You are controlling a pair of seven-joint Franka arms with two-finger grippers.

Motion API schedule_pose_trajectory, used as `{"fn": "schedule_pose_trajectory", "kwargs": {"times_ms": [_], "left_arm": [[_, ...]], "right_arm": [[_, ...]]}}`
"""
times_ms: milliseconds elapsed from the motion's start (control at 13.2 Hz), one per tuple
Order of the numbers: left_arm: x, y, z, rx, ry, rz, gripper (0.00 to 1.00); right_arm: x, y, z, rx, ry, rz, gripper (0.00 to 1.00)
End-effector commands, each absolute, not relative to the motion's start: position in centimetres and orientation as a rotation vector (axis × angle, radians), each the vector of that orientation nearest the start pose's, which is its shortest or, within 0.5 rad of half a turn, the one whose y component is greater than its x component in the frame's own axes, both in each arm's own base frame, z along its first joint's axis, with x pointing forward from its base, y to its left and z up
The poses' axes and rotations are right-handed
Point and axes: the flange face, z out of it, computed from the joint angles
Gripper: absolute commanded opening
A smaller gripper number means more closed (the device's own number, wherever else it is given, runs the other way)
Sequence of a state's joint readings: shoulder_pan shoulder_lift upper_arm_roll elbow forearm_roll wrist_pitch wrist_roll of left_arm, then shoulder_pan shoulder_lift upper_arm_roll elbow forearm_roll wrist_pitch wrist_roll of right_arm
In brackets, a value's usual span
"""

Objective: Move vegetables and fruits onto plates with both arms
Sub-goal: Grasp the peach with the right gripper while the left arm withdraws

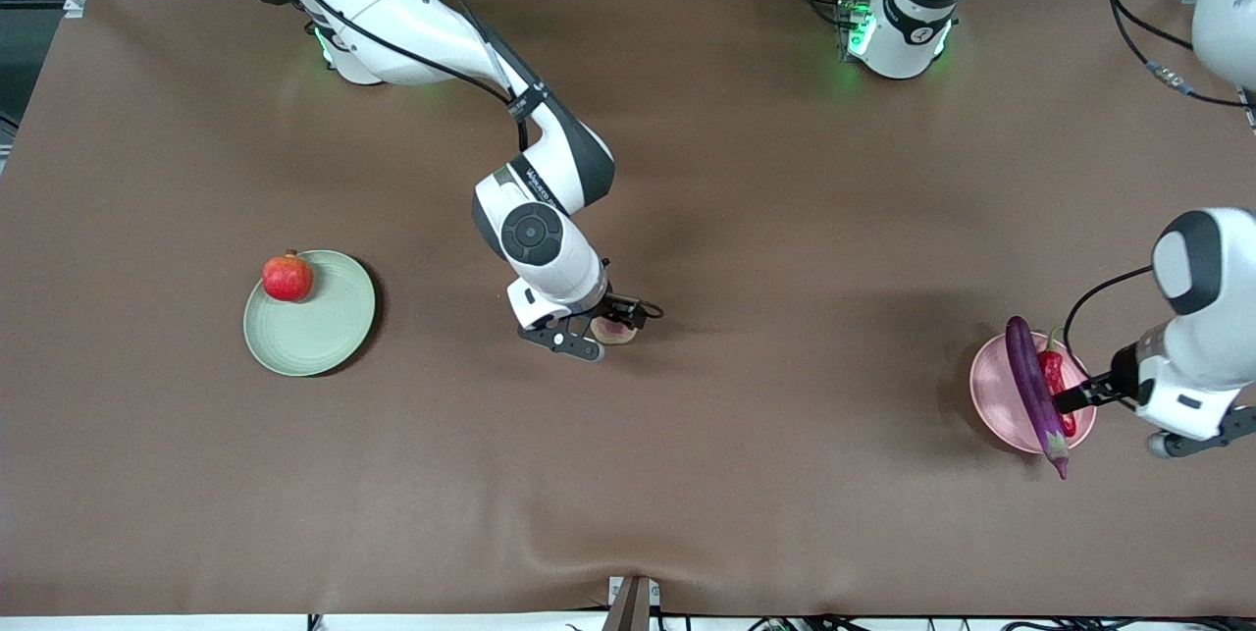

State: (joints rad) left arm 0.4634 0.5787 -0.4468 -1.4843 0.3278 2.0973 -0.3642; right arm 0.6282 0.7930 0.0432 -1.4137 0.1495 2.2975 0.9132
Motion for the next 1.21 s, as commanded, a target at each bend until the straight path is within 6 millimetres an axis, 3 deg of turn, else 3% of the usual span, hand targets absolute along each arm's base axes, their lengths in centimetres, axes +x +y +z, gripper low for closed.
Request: {"fn": "schedule_pose_trajectory", "kwargs": {"times_ms": [0,227,454,529,605,681,832,908,983,1134], "left_arm": [[68.5,7.5,44.7,-3.069,-0.437,-0.157,1.0],[66.5,6.9,51.1,-3.066,-0.458,-0.129,1.0],[63.8,4.4,56.8,-3.074,-0.306,-0.101,1.0],[63.0,3.8,58.3,-3.076,-0.25,-0.082,1.0],[62.1,3.3,59.9,-3.103,-0.23,-0.067,1.0],[61.2,2.5,61.3,-3.151,-0.226,-0.066,1.0],[59.0,0.7,64.7,-3.177,-0.217,-0.121,1.0],[57.8,-1.1,64.9,-3.164,-0.205,-0.077,1.0],[56.3,-1.8,65.2,-3.141,-0.206,-0.026,1.0],[54.3,-1.3,65.2,-3.166,-0.23,-0.007,1.0]], "right_arm": [[57.7,46.4,24.0,-2.923,0.545,0.001,1.0],[57.1,47.2,22.3,-2.928,0.538,-0.011,1.0],[56.4,47.6,20.9,-3.003,0.481,-0.076,1.0],[55.9,48.2,20.4,-3.015,0.462,-0.081,0.76],[56.1,47.9,20.5,-3.018,0.464,-0.084,0.23],[56.8,47.3,20.8,-3.019,0.46,-0.089,0.04],[58.5,45.0,21.9,-3.021,0.531,-0.037,0.0],[59.5,43.2,22.8,-3.052,0.559,0.035,0.0],[60.9,40.6,24.3,-3.088,0.481,0.163,0.0],[64.0,33.8,27.6,-3.027,0.24,0.411,0.0]]}}
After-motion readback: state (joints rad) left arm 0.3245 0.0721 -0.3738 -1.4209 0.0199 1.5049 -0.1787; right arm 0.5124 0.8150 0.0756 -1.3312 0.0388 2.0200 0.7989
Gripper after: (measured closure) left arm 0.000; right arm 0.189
